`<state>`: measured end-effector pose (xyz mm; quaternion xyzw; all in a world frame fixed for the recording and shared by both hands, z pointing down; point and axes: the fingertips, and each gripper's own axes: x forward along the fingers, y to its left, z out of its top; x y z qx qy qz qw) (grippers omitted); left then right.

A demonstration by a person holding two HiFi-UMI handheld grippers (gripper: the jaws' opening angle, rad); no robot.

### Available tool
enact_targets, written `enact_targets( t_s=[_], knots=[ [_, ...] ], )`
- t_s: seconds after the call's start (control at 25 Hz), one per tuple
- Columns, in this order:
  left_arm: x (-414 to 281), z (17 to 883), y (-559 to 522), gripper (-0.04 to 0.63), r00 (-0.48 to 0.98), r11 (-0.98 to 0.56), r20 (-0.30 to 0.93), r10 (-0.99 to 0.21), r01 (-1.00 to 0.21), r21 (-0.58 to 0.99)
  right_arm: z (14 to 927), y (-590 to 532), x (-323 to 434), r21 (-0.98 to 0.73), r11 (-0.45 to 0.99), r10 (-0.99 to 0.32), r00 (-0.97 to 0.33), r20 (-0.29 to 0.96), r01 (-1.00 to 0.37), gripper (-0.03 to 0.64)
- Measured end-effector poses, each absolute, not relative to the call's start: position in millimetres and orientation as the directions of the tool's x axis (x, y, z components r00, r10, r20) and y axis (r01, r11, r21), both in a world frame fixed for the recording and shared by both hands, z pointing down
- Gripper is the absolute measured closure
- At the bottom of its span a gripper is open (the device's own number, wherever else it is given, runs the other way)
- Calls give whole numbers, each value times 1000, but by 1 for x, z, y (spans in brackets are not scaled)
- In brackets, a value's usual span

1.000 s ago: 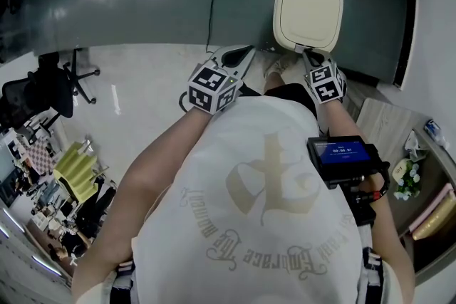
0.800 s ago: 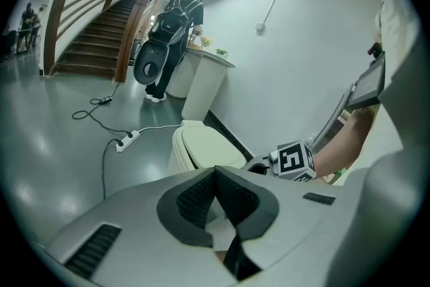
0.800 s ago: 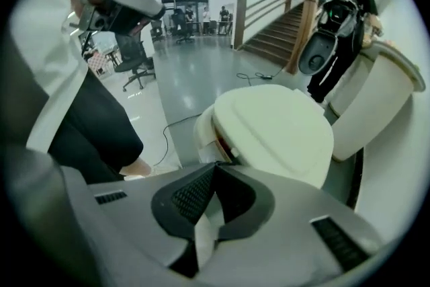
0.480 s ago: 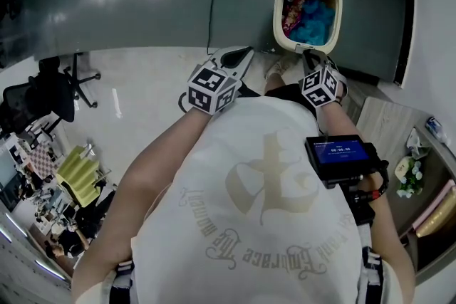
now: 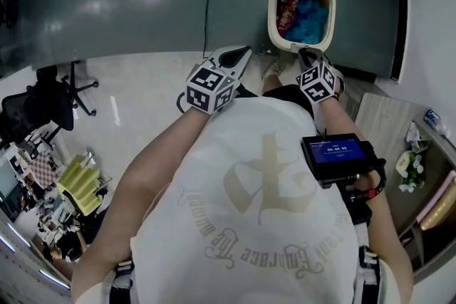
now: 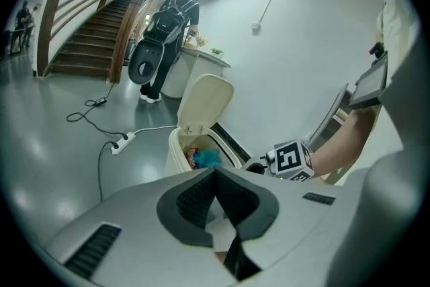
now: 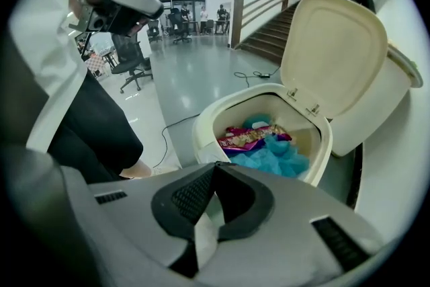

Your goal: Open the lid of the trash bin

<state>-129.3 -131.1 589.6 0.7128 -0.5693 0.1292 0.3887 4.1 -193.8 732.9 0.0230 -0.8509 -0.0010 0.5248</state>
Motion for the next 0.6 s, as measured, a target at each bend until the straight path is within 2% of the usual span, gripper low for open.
enact_targets(
  t_s=[0.36, 0.6],
  knots=[
    [-134, 572, -129, 581, 326, -82, 608, -724, -915, 394, 719, -191, -2, -4, 990, -62, -473, 879, -138, 611],
    [-139, 565, -130, 581, 330, -94, 594, -734, -915, 393, 691, -204, -9, -23, 971, -115, -551, 826, -237, 611]
  ],
)
